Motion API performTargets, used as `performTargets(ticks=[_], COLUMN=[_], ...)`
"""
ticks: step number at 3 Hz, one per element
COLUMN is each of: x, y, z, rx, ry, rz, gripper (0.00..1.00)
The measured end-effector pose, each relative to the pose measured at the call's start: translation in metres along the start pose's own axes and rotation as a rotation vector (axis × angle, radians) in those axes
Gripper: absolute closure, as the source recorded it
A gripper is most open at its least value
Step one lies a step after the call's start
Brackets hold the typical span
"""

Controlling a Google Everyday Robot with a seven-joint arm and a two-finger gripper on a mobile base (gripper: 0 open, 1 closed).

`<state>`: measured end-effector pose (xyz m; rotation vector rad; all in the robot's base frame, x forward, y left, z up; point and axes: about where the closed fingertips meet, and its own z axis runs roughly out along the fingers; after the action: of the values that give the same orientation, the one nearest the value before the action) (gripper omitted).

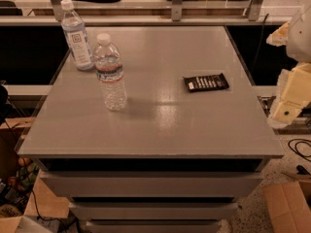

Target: Knock water bottle over

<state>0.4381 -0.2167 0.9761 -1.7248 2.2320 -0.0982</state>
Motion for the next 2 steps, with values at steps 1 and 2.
performTargets(ticks=[1,2], x=[0.0,-0.0023], y=[0.0,-0.0021], z=[0.0,-0.0009], rx=[0.0,-0.009], ry=[0.0,-0.031], rz=[0.0,0.008], gripper=[0.0,0.0])
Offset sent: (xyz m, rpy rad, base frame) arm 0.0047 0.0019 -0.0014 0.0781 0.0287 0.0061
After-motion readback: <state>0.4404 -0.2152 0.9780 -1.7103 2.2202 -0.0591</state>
